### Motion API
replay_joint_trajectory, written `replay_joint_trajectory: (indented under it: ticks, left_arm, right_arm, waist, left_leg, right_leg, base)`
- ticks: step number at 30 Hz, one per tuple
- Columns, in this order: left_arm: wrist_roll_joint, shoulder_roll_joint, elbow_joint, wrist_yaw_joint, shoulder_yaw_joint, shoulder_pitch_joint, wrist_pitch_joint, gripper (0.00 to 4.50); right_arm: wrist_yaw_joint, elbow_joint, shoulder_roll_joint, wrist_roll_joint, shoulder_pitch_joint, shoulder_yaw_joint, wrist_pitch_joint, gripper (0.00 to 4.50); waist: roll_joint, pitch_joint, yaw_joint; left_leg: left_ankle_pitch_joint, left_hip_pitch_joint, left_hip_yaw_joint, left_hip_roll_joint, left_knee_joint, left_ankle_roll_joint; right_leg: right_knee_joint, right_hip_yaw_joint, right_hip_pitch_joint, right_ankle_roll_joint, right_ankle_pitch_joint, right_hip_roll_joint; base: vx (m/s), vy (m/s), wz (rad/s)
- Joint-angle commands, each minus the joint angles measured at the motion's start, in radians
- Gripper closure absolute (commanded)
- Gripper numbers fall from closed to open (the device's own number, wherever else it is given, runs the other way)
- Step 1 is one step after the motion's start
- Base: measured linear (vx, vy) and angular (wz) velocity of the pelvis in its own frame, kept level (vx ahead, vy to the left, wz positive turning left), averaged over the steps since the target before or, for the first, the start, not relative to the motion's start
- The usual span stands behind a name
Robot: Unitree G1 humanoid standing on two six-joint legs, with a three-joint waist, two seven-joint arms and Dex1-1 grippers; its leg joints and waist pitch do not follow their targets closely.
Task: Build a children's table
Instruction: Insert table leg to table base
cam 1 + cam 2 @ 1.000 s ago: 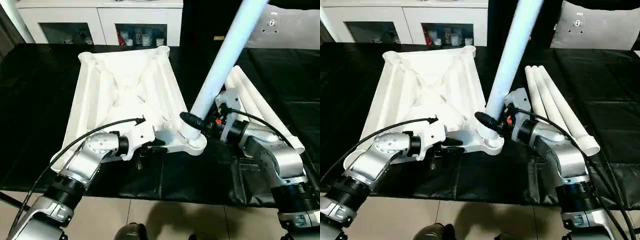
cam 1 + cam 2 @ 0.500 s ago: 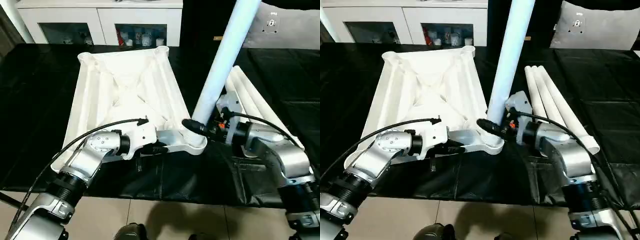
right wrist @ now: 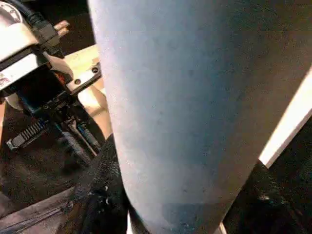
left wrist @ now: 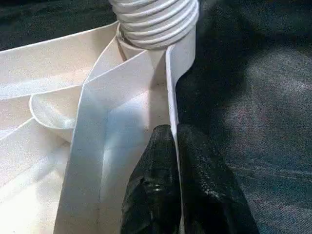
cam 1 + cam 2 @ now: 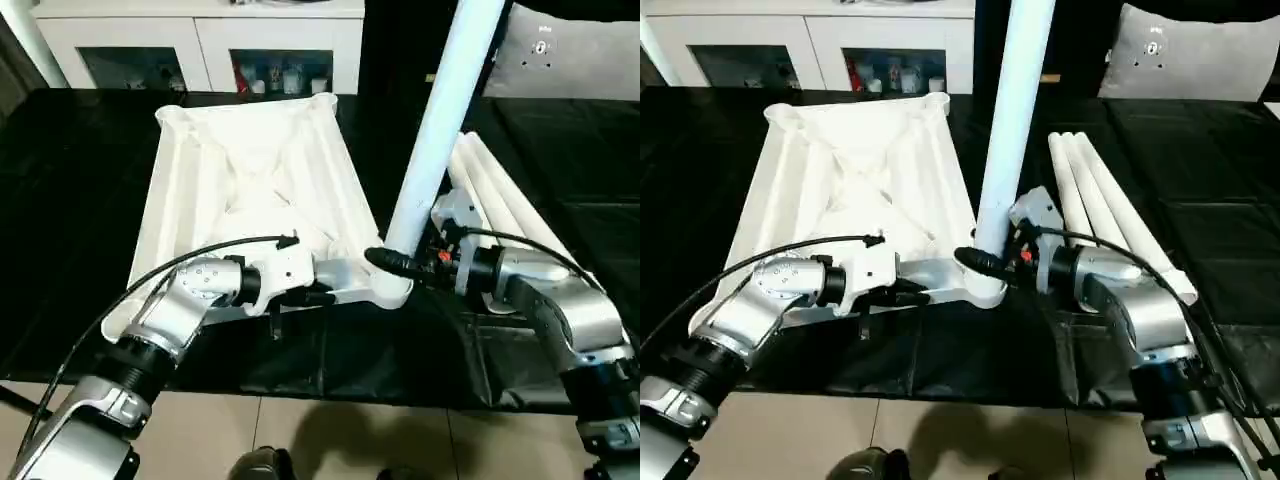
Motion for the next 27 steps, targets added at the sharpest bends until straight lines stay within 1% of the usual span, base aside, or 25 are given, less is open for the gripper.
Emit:
replay_joint_trajectory:
  ticks: [1,2,3,5,7,11,14,21,27]
  left_arm:
    - [0.031,0.017,0.018,-0.027,-0.017,-0.016,-0.022,4.50]
    - [0.032,0.018,0.022,-0.029,-0.018,-0.020,-0.026,4.50]
    - [0.032,0.018,0.025,-0.031,-0.018,-0.023,-0.028,4.50]
    - [0.033,0.018,0.029,-0.034,-0.019,-0.026,-0.032,4.50]
    - [0.033,0.017,0.035,-0.037,-0.018,-0.031,-0.038,4.50]
    - [0.036,0.017,0.047,-0.045,-0.018,-0.036,-0.046,4.50]
    - [0.037,0.016,0.050,-0.045,-0.017,-0.037,-0.051,4.50]
    - [0.039,0.013,0.058,-0.045,-0.015,-0.041,-0.059,4.50]
    - [0.037,0.010,0.054,-0.049,-0.014,-0.042,-0.062,4.50]
  right_arm:
    - [0.013,0.024,-0.008,-0.023,-0.019,0.018,0.001,2.60]
    - [0.019,0.035,-0.009,-0.027,-0.025,0.024,0.002,2.60]
    - [0.023,0.043,-0.010,-0.030,-0.029,0.028,0.002,2.60]
    - [0.028,0.052,-0.010,-0.032,-0.032,0.032,0.003,2.60]
    - [0.035,0.063,-0.008,-0.033,-0.036,0.037,0.000,2.60]
    - [0.072,0.090,-0.016,-0.038,-0.048,0.046,0.009,2.60]
    - [0.089,0.089,-0.022,-0.035,-0.048,0.049,0.016,2.60]
    - [0.103,0.113,-0.028,-0.038,-0.065,0.046,0.011,2.60]
    - [0.091,0.139,-0.015,-0.046,-0.078,0.035,-0.001,2.60]
  waist:
    - [-0.015,-0.082,0.004]
    - [-0.016,-0.081,0.005]
    - [-0.015,-0.083,0.005]
    - [-0.015,-0.081,0.006]
    - [-0.014,-0.081,0.007]
    - [-0.015,-0.078,0.005]
    - [-0.016,-0.079,0.006]
    - [-0.015,-0.079,0.007]
    - [-0.014,-0.078,0.006]
  left_leg:
    - [-0.181,0.039,-0.030,0.084,-0.065,0.055]
    - [-0.174,0.038,-0.030,0.084,-0.065,0.058]
    - [-0.168,0.039,-0.030,0.083,-0.064,0.061]
    - [-0.174,0.038,-0.030,0.084,-0.065,0.062]
    - [-0.180,0.039,-0.030,0.086,-0.065,0.060]
    - [-0.207,0.041,-0.031,0.086,-0.068,0.049]
    - [-0.208,0.041,-0.031,0.088,-0.068,0.048]
    - [-0.200,0.041,-0.031,0.087,-0.067,0.053]
    - [-0.210,0.041,-0.031,0.088,-0.069,0.048]
  right_leg:
    - [-0.070,0.032,0.037,-0.267,-0.081,-0.092]
    - [-0.069,0.032,0.037,-0.268,-0.071,-0.092]
    - [-0.068,0.031,0.038,-0.272,-0.065,-0.093]
    - [-0.069,0.031,0.037,-0.271,-0.074,-0.092]
    - [-0.069,0.031,0.037,-0.272,-0.076,-0.093]
    - [-0.072,0.031,0.037,-0.272,-0.107,-0.093]
    - [-0.071,0.032,0.037,-0.271,-0.101,-0.093]
    - [-0.070,0.031,0.036,-0.279,-0.088,-0.093]
    - [-0.071,0.031,0.036,-0.280,-0.096,-0.093]
  base:
    - [0.000,0.000,0.00]
    - [0.000,0.000,0.00]
    - [0.000,0.000,0.00]
    - [0.000,0.000,0.00]
    - [0.000,0.000,0.00]
    - [0.000,0.000,0.00]
    - [0.000,0.000,0.00]
    - [0.000,0.000,0.00]
    - [0.000,0.000,0.00]
